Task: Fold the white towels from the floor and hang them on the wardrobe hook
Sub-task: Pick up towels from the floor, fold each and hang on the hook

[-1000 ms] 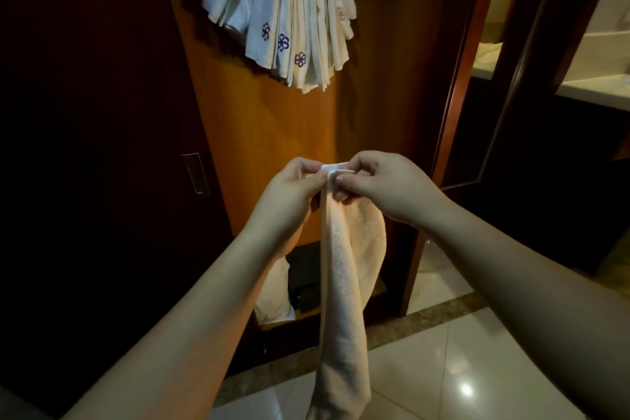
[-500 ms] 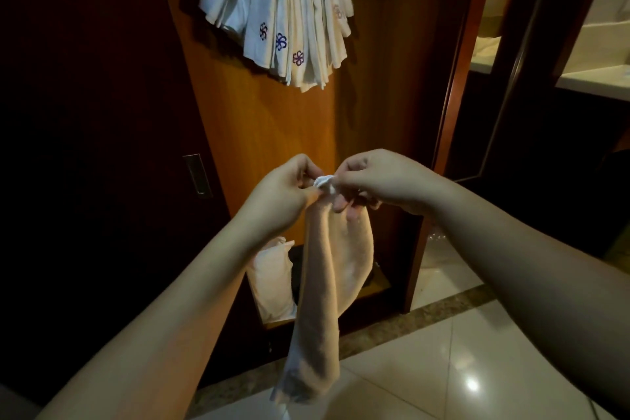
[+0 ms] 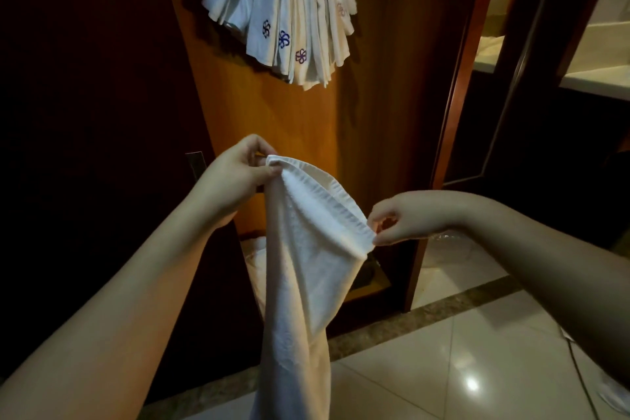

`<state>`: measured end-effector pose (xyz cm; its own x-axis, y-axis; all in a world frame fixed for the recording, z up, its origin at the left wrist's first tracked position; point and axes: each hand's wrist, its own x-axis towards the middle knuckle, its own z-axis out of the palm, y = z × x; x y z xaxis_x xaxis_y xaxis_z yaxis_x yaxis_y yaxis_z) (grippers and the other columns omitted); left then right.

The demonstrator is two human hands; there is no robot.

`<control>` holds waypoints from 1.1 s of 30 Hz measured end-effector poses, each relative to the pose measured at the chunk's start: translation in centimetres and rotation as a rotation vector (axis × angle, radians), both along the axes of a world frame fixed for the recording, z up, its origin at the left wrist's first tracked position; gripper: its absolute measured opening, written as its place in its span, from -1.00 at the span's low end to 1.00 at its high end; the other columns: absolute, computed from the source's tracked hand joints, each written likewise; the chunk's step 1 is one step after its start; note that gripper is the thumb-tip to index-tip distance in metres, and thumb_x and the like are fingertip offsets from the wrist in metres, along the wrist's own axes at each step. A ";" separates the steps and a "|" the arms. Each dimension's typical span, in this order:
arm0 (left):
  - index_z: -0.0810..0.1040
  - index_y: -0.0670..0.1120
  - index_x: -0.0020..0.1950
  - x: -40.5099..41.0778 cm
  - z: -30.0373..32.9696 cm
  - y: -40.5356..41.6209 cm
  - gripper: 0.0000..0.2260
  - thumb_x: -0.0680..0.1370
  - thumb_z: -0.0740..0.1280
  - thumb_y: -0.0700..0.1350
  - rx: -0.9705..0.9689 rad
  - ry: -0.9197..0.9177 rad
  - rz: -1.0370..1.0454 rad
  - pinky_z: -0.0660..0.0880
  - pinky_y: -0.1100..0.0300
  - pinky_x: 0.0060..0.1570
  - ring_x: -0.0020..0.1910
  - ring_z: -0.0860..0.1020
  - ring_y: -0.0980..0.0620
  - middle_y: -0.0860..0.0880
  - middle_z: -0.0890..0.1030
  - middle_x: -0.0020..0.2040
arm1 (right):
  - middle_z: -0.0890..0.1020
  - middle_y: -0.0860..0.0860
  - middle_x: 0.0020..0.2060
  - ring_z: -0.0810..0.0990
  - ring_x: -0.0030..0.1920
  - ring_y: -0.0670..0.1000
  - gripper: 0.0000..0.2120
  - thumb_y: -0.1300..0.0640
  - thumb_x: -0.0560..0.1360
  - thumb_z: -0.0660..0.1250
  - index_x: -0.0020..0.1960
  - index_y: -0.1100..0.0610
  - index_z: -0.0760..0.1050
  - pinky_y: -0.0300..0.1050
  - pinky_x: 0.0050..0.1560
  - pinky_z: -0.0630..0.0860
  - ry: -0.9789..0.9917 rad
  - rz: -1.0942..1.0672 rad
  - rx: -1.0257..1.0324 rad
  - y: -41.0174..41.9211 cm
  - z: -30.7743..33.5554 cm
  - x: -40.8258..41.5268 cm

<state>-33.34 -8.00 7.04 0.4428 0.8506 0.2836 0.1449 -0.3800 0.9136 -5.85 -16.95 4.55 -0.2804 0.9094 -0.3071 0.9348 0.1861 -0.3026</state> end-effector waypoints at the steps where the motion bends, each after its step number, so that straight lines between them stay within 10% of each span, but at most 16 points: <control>1: 0.48 -0.07 -0.08 -0.1 0.0 0.2 -0.84 0.59 0.34 -0.31 -0.018 -0.020 0.005 0.50 0.29 -0.33 -0.34 0.56 0.19 0.12 0.58 -0.37 | 0.46 -0.28 0.10 0.49 0.10 -0.22 -0.86 -0.13 0.59 0.32 0.15 -0.20 0.50 -0.31 0.04 0.41 0.020 0.032 0.018 -0.1 -0.3 0.0; 8: 0.45 -0.04 -0.07 -1.8 0.6 1.4 -0.82 0.59 0.32 -0.31 -0.042 -0.086 0.109 0.40 0.26 -0.38 -0.41 0.51 0.21 0.14 0.55 -0.39 | 0.55 -0.27 -0.01 0.55 -0.05 -0.16 -0.96 0.00 0.61 0.31 0.00 -0.15 0.51 -0.25 -0.13 0.53 0.461 -0.047 0.397 -1.2 -0.2 0.1; 12: 0.43 -0.04 -0.09 -2.2 0.6 1.5 -0.79 0.60 0.29 -0.35 -0.052 -0.123 0.083 0.38 0.20 -0.27 -0.32 0.49 0.15 0.08 0.52 -0.35 | 0.53 -0.19 -0.14 0.54 -0.16 -0.16 -0.96 -0.10 0.62 0.26 0.02 -0.23 0.40 -0.30 -0.30 0.46 0.225 -0.082 0.412 -0.8 -0.6 0.7; 17: 0.46 -0.02 -0.07 -1.9 -0.1 1.4 -0.81 0.59 0.32 -0.31 -0.032 -0.112 0.105 0.39 0.13 -0.17 -0.22 0.48 0.10 0.06 0.50 -0.26 | 0.45 -0.10 0.11 0.34 0.11 -0.14 -0.86 -0.14 0.54 0.32 0.00 -0.11 0.44 -0.28 0.05 0.29 0.044 -0.141 0.780 0.3 -0.5 1.7; 21: 0.48 0.00 -0.06 -2.1 -0.6 1.5 -0.82 0.60 0.31 -0.29 -0.030 -0.127 0.098 0.39 -0.02 -0.03 -0.15 0.49 0.04 0.06 0.53 -0.23 | 0.37 -0.10 0.41 0.33 0.31 -0.12 -0.84 -0.12 0.53 0.40 -0.13 -0.22 0.41 -0.10 0.24 0.39 0.244 -0.301 0.633 0.6 -0.7 1.7; 26: 0.55 0.19 -0.16 -1.7 -0.5 1.2 -0.70 0.61 0.31 -0.22 0.054 -0.158 0.040 0.40 0.22 -0.22 -0.25 0.48 0.17 0.17 0.53 -0.29 | 0.58 -0.14 -0.15 0.57 -0.17 -0.24 -0.85 -0.06 0.53 0.42 -0.11 -0.17 0.45 -0.37 -0.27 0.40 0.425 -0.396 0.718 0.7 -0.5 2.1; 33: 0.54 0.21 -0.16 -0.8 -0.3 0.4 -0.79 0.55 0.32 -0.13 0.089 -0.282 -0.002 0.37 0.26 -0.29 -0.27 0.46 0.19 0.18 0.51 -0.29 | 0.66 -0.19 -0.11 0.63 -0.09 -0.28 -0.94 -0.06 0.60 0.34 0.00 -0.23 0.54 -0.41 -0.18 0.47 0.738 -0.508 0.756 0.5 -0.3 1.8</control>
<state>-34.17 -7.57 6.72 0.3374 0.8163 0.4689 -0.1112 -0.4601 0.8809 -4.03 -16.49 4.29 0.2837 0.8494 0.4450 0.5972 0.2066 -0.7750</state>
